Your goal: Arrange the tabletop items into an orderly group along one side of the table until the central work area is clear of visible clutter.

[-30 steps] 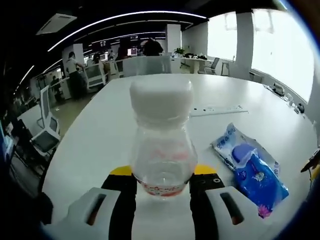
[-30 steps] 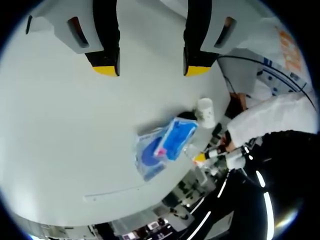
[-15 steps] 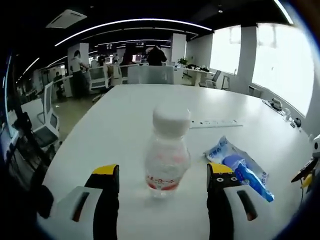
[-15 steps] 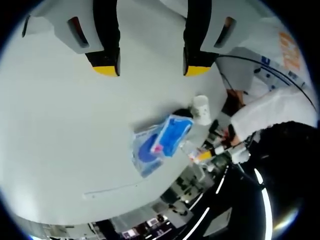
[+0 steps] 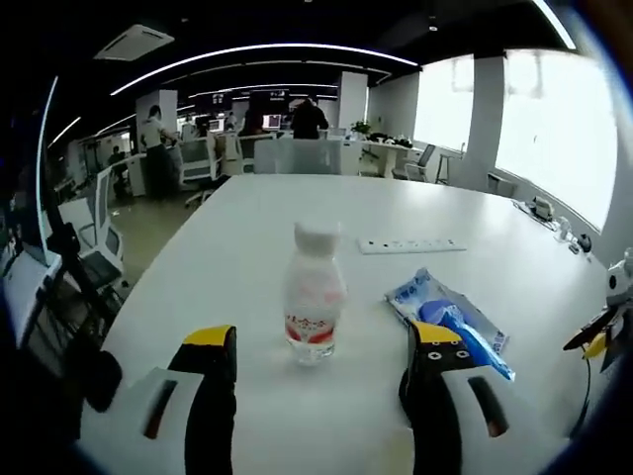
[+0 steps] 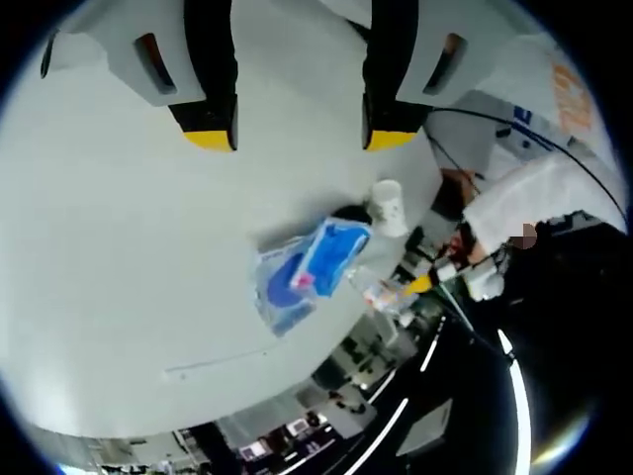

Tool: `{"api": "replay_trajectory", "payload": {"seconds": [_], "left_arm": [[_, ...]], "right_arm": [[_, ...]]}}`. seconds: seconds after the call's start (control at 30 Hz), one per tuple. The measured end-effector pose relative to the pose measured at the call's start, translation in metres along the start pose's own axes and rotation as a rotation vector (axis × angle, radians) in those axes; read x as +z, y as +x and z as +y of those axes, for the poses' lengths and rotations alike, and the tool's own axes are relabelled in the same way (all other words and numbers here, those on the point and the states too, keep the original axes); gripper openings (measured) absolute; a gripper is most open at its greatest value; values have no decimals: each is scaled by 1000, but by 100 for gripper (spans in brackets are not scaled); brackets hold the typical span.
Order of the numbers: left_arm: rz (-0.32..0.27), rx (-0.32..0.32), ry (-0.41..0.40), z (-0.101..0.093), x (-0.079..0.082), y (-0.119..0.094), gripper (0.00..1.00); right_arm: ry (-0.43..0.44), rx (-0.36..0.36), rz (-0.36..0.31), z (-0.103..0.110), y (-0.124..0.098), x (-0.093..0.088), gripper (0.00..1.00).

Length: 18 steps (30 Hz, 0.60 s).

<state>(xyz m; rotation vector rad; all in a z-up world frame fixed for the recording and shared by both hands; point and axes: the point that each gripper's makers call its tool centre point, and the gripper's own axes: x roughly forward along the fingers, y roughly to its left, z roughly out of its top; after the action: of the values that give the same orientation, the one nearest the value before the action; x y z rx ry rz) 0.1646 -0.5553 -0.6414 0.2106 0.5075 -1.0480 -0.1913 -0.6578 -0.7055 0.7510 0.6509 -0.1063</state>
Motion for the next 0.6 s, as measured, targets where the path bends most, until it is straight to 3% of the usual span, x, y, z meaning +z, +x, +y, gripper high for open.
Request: {"api": "replay_trajectory", "payload": {"seconds": [0.23, 0.3, 0.6], "left_arm": [[20, 17, -23, -1, -16, -15, 70], [19, 20, -29, -1, -16, -18, 70], [28, 32, -61, -2, -19, -21, 66]], "right_arm": [[17, -21, -8, -11, -8, -6, 49], [-13, -32, -2, -13, -9, -7, 49], [-3, -13, -10, -7, -8, -5, 49]]}}
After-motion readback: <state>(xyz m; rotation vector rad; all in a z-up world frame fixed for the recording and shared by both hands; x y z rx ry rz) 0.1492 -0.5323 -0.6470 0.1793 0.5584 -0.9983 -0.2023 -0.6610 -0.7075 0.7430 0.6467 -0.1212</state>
